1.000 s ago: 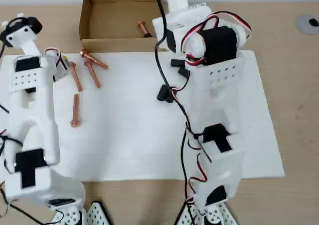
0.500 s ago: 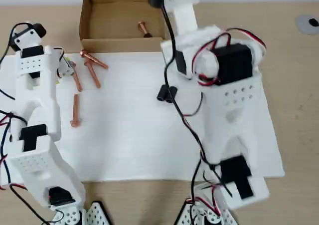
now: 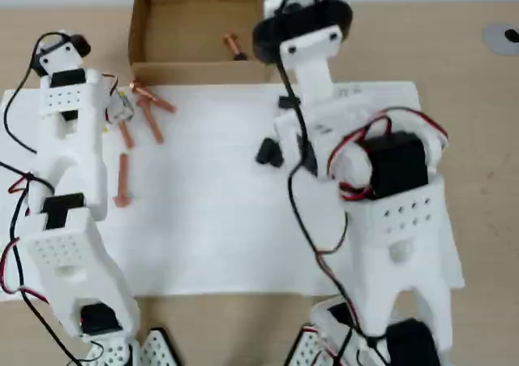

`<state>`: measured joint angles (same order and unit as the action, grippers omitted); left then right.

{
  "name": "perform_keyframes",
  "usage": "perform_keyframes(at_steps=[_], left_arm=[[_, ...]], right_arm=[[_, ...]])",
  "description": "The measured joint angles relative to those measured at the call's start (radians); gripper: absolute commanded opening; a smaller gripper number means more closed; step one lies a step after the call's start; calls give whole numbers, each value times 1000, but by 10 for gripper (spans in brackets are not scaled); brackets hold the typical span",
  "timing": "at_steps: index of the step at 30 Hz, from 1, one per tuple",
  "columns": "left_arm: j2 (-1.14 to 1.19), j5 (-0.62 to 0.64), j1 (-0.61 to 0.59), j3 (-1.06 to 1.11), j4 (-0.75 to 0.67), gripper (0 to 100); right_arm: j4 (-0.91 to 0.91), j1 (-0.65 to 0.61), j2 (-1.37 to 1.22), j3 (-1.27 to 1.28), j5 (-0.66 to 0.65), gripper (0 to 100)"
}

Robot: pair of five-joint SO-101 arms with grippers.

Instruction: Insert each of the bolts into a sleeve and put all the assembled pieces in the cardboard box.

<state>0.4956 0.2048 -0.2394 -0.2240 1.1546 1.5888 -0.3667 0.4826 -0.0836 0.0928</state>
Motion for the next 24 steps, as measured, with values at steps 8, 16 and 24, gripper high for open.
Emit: perform_keyframes(at_steps=[8, 16, 24], left_arm=[[71, 29, 0, -18, -38, 174], [83, 31, 0, -41, -87, 174], [89, 32, 0, -71, -170, 174]], right_arm=[[-20, 0, 84, 87, 0, 221], [-20, 52, 86, 87, 0, 221], [-20, 63, 86, 87, 0, 221]])
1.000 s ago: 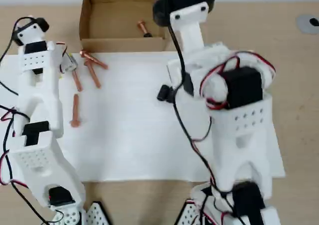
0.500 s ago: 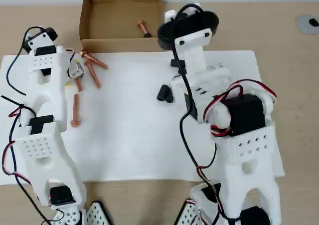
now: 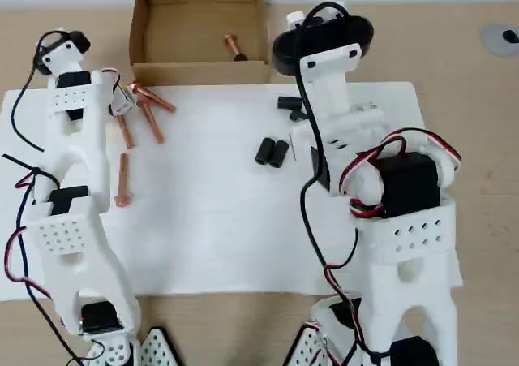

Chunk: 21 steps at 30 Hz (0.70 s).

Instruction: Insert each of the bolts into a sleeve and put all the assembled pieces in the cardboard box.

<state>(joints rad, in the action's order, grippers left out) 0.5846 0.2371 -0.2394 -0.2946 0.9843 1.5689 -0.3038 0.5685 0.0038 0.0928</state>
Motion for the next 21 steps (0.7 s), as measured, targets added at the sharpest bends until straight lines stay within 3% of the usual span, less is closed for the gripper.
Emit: perform_keyframes(at_steps=[12, 21], left_arm=[[2, 0, 0, 61, -68, 174], [2, 0, 0, 64, -68, 56]], right_arm=[[0, 0, 0, 0, 0, 221], [0, 0, 0, 0, 0, 221]])
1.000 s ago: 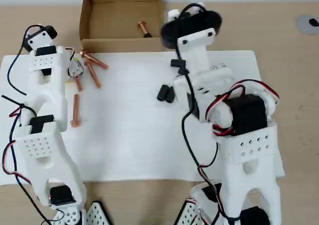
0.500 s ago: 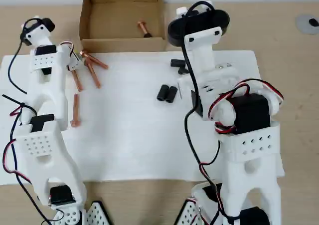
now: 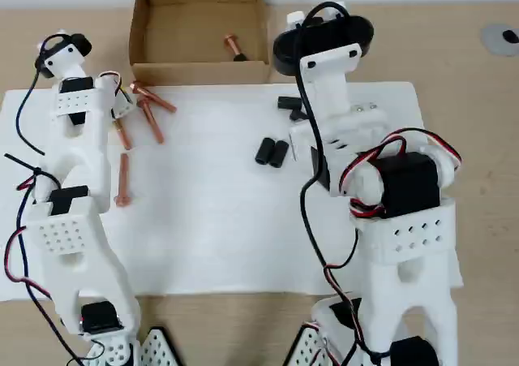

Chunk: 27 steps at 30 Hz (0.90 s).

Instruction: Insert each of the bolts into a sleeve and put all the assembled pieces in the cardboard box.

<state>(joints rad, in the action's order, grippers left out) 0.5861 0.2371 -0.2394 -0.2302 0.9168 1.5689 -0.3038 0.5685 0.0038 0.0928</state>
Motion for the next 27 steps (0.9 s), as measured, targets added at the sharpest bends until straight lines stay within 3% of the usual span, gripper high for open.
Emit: perform_keyframes(at_steps=[17, 27], left_arm=[[-5, -2, 2, -12, 107, 5], [-109, -2, 2, -284, 411, 6]], right_arm=[[0, 0, 0, 0, 0, 221], [0, 0, 0, 0, 0, 221]])
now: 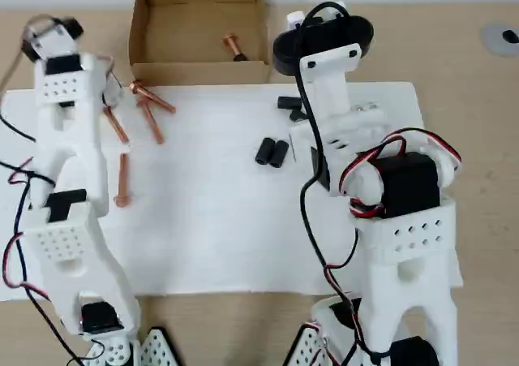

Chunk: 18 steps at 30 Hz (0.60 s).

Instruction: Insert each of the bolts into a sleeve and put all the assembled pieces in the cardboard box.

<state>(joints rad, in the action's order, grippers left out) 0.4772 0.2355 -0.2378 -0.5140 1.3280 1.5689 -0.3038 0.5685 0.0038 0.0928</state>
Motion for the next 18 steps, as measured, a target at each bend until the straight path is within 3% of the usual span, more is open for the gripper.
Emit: perform_keyframes(at_steps=[10, 15, 18], left_arm=[[-315, -114, -3, -130, 319, 12], [-569, -120, -110, -44, 282, 12], [-778, -167, -115, 81, 239, 12]], right_arm=[[-2, 0, 0, 18, 0, 221], [-15, -14, 0, 77, 23, 221], [-28, -34, -49, 98, 118, 221]])
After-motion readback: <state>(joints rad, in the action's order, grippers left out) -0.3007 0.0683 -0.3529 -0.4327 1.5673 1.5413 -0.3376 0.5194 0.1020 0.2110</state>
